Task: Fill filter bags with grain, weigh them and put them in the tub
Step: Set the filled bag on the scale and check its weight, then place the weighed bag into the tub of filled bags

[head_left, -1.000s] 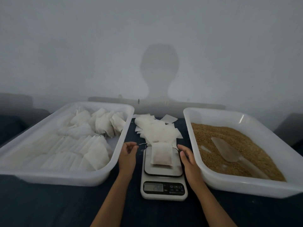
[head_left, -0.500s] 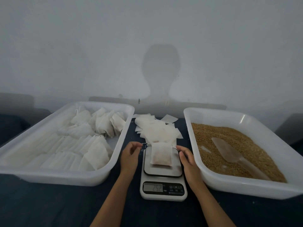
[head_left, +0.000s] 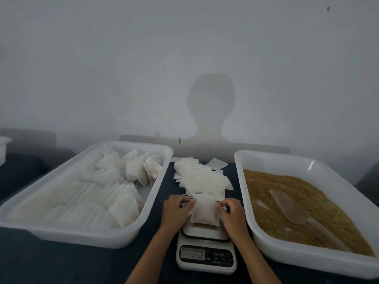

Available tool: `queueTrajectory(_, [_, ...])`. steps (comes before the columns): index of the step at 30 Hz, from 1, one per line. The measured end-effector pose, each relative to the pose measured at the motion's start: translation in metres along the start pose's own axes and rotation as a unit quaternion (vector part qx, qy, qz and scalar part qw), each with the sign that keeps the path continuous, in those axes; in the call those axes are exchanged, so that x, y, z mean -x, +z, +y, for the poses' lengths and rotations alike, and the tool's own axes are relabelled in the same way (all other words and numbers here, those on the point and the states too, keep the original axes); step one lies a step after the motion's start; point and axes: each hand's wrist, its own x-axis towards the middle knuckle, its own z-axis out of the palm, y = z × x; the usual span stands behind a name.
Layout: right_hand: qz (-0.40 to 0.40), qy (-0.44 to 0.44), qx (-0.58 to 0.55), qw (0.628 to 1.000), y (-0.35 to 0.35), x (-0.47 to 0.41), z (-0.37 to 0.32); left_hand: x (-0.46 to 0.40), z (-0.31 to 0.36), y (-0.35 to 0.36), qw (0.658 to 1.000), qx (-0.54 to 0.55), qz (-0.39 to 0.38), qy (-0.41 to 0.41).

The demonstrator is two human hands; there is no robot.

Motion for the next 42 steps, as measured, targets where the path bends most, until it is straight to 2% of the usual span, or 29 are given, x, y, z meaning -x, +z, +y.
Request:
queueTrajectory(6, [-0.006, 0.013, 0.001, 1.0, 0.007, -0.003, -0.012, 0.004, 0.02, 0.003, 1.0, -0.03, -0.007, -0.003])
queueTrajectory(9, [0.019, -0.029, -0.009, 0.999, 0.006, -0.006, -0.027, 0.007, 0.032, -0.003, 0.998, -0.043, 0.022, 0.033])
queueTrajectory(13, [0.034, -0.063, -0.029, 0.997, 0.014, -0.01, -0.062, 0.006, 0.046, -0.023, 1.0, -0.01, -0.006, -0.001])
queueTrajectory(16, [0.032, -0.114, -0.057, 0.991, 0.028, -0.019, -0.1, -0.003, 0.055, -0.053, 1.0, -0.017, 0.019, -0.003])
queueTrajectory(19, [-0.002, -0.145, -0.064, 0.987, 0.05, -0.034, -0.139, -0.018, 0.064, -0.096, 0.998, -0.023, 0.059, -0.019])
queueTrajectory(22, [-0.03, -0.18, -0.07, 0.981, 0.078, -0.051, -0.171, -0.038, 0.068, -0.143, 0.993, -0.083, 0.087, -0.017])
queueTrajectory(26, [-0.086, -0.155, -0.043, 0.983, 0.121, -0.068, -0.196, -0.063, 0.05, -0.185, 0.995, -0.068, 0.053, -0.05])
queueTrajectory(28, [-0.118, -0.138, -0.008, 0.983, 0.144, -0.073, -0.197, -0.073, 0.032, -0.194, 0.991, -0.1, 0.049, -0.078])
queueTrajectory(32, [-0.173, -0.107, 0.102, 0.974, 0.183, -0.082, -0.186, -0.085, -0.002, -0.196, 0.983, -0.092, 0.026, -0.159])
queueTrajectory(35, [-0.22, -0.07, 0.162, 0.959, 0.202, -0.089, -0.181, -0.09, -0.021, -0.195, 0.964, -0.175, 0.017, -0.199])
queueTrajectory(37, [-0.257, -0.048, 0.184, 0.948, 0.211, -0.09, -0.18, -0.09, -0.029, -0.196, 0.946, -0.246, 0.018, -0.211])
queueTrajectory(42, [-0.33, -0.015, 0.184, 0.926, 0.216, -0.093, -0.179, -0.095, -0.044, -0.195, 0.922, -0.31, 0.009, -0.232])
